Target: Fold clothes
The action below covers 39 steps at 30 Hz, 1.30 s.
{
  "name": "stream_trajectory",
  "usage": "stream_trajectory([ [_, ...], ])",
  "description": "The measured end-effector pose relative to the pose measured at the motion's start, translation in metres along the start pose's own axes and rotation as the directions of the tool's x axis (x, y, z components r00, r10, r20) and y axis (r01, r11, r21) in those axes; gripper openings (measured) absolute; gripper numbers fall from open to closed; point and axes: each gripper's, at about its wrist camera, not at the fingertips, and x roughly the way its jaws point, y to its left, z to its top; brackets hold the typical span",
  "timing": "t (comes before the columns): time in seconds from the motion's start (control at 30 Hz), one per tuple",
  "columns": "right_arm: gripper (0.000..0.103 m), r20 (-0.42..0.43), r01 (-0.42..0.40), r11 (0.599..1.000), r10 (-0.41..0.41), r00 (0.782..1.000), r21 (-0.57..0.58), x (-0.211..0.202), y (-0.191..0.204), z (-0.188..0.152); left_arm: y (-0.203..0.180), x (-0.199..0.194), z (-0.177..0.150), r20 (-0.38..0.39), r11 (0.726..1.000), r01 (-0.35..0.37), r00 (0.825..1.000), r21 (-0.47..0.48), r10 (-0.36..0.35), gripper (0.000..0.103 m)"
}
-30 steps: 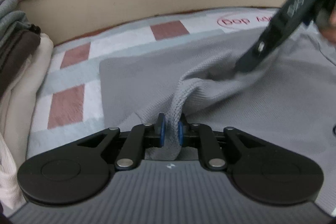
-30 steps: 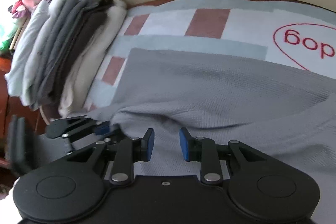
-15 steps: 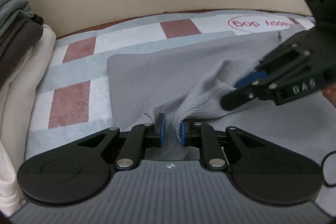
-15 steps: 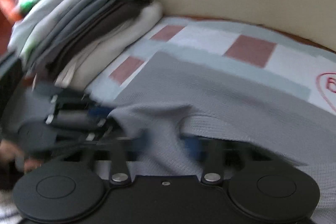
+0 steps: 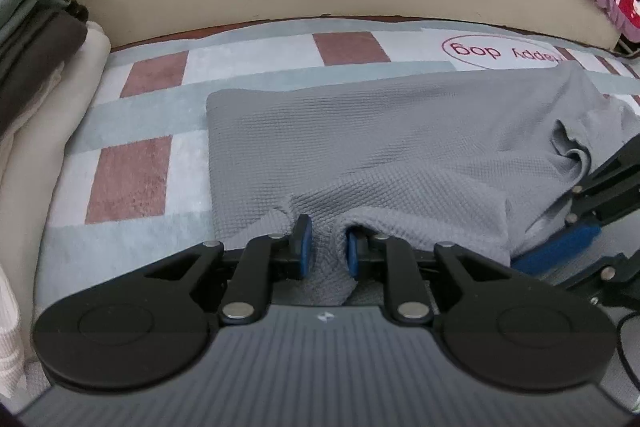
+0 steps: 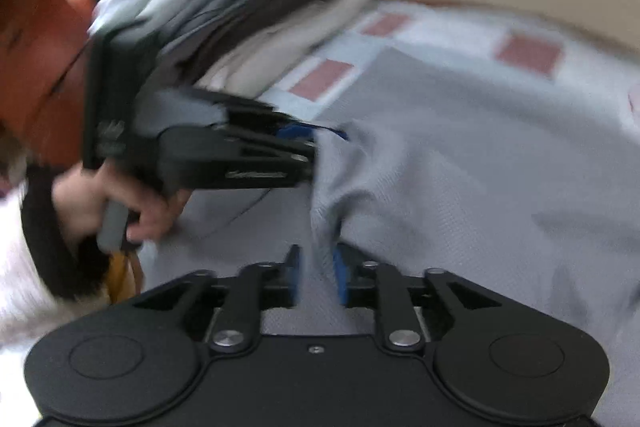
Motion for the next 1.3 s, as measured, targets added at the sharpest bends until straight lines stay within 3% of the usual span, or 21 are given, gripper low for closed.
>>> stream_trajectory([
  [0.07,0.046,0.016,0.010,0.998,-0.011,1.000,0.059,-0.003,-0.013,-0.001,0.002,0.000,0.001,0.000,1.000,0.009,1.000,-0.019,-0.009,0.019],
  [0.13,0.049,0.027,0.031,0.992,-0.035,0.999,0.121,-0.003,-0.023,-0.005,0.002,0.000,0.001,0.000,1.000,0.007,1.000,-0.020,-0.007,0.019],
  [0.23,0.059,0.111,-0.009,0.980,-0.013,0.994,0.198,-0.005,-0.031,-0.013,0.001,0.000,0.001,0.001,1.000,0.003,1.000,-0.020,-0.003,0.019],
  [0.3,0.066,0.199,-0.048,0.964,-0.005,0.980,0.262,-0.002,-0.034,-0.020,0.000,0.000,0.002,0.003,1.000,0.001,1.000,-0.015,-0.001,0.019],
  [0.4,0.067,0.290,-0.098,0.944,0.002,0.957,0.314,0.003,-0.037,-0.018,0.002,0.000,0.002,0.007,1.000,0.012,1.000,-0.026,-0.011,0.019],
  [0.43,0.065,0.312,-0.116,0.941,0.012,0.950,0.317,0.004,-0.038,-0.015,0.004,0.000,0.002,0.009,0.999,0.015,1.000,-0.034,-0.015,0.019],
  [0.47,0.046,0.354,-0.159,0.938,0.043,0.934,0.308,0.000,-0.040,-0.011,0.005,-0.001,0.002,0.011,0.999,0.019,1.000,-0.043,-0.019,0.019],
  [0.53,0.026,0.445,-0.267,0.924,0.124,0.887,0.275,-0.012,-0.042,-0.006,0.007,-0.001,0.003,0.014,0.999,0.008,1.000,-0.049,-0.007,0.019],
  [0.63,0.018,0.501,-0.300,0.925,0.149,0.852,0.234,-0.042,-0.048,0.007,0.008,-0.001,0.004,0.018,0.998,-0.001,1.000,-0.058,0.002,0.019],
  [0.73,0.017,0.526,-0.240,0.946,0.094,0.845,0.218,-0.065,-0.054,0.022,0.008,-0.001,0.005,0.022,0.998,-0.009,1.000,-0.060,0.010,0.019],
  [0.8,0.016,0.517,-0.170,0.964,0.042,0.855,0.202,-0.071,-0.054,0.032,0.008,-0.001,0.005,0.023,0.998,-0.012,1.000,-0.055,0.013,0.019],
  [0.83,0.016,0.503,-0.125,0.973,0.012,0.864,0.192,-0.072,-0.052,0.036,0.008,-0.001,0.005,0.024,0.998,-0.013,1.000,-0.055,0.014,0.019],
  [0.97,0.020,0.315,0.066,0.993,-0.094,0.944,0.098,-0.065,-0.034,0.037,0.011,-0.001,0.006,0.024,0.998,-0.001,1.000,-0.062,0.002,0.019],
  [1.03,0.026,0.237,0.152,0.987,-0.159,0.958,0.046,-0.067,-0.022,0.022,0.012,-0.001,0.006,0.024,0.998,0.007,1.000,-0.063,-0.006,0.019],
  [1.07,0.034,0.225,0.212,0.977,-0.206,0.952,-0.001,-0.072,-0.013,0.012,0.013,-0.003,0.006,0.035,0.998,0.013,0.999,-0.056,-0.011,0.019],
  [1.13,0.050,0.247,0.335,0.939,-0.309,0.919,-0.073,-0.091,-0.003,-0.013,0.014,-0.007,0.007,0.055,0.999,0.025,0.998,-0.042,-0.022,0.019],
  [1.17,0.053,0.259,0.394,0.917,-0.366,0.894,-0.064,-0.102,-0.005,-0.025,0.012,-0.012,0.008,0.102,1.000,-0.023,0.995,-0.015,0.024,0.021],
  [1.23,0.053,0.255,0.485,0.874,-0.463,0.849,-0.026,-0.122,-0.014,-0.045,0.008,-0.022,0.010,0.197,0.992,-0.122,0.974,0.032,0.113,0.040],
  [1.3,0.053,0.237,0.527,0.850,-0.516,0.823,0.022,-0.136,-0.031,-0.057,0.008,-0.028,0.011,0.267,0.974,-0.222,0.943,0.052,0.201,0.044],
])
